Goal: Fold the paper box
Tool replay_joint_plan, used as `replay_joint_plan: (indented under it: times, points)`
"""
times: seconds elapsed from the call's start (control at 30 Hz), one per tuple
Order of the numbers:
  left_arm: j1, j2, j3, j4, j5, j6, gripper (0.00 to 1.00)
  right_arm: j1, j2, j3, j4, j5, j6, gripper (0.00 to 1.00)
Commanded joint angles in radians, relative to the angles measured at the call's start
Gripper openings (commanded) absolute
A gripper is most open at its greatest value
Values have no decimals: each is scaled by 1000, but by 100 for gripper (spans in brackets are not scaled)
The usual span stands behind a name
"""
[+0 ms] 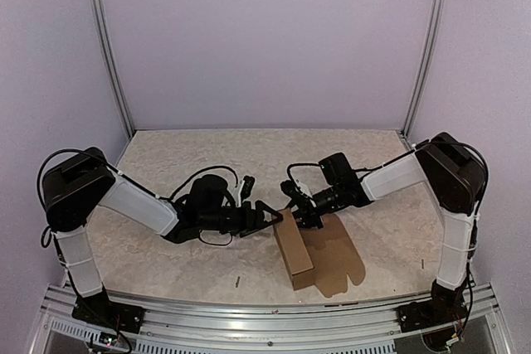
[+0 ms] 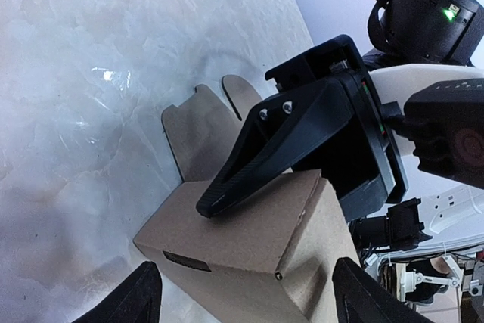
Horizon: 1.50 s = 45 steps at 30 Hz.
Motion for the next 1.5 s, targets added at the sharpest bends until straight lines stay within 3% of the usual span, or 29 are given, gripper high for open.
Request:
replay_joint_plan:
  times: [0.0,0.23,0.43,0.63,0.77,0.9,1.03,1.17,1.3,1.47]
  points:
    - [6,7,-45,95,13,-27,75,26,14,7,26,30,21,24]
    - [6,6,-64,123,20,-34,75,47,34,21,36,34,33,17]
    - [1,3,-67,138,19,-45,75,61,38,29,14,41,6,24]
    - [-6,3,-68,127,-2,-47,74,66,45,27,28,61,26,9]
    - [-22,-54,-119,105,-124,-35,73,61,3,6,56,120,103,4]
    - [-33,-173,-161,41,-245,18,75,61,-77,70,-169,271,53,0]
    - [-29,-273,-187,-58,-318,74,75,67,-146,202,-502,501,-28,0]
    - [-23,-347,-200,-148,-350,120,75,89,-137,371,-874,776,-85,0]
    - [-14,-398,-199,-211,-357,150,75,110,-91,451,-1112,1012,-103,0]
    - [-10,-431,-186,-254,-356,163,75,121,-33,478,-1297,1075,-75,0]
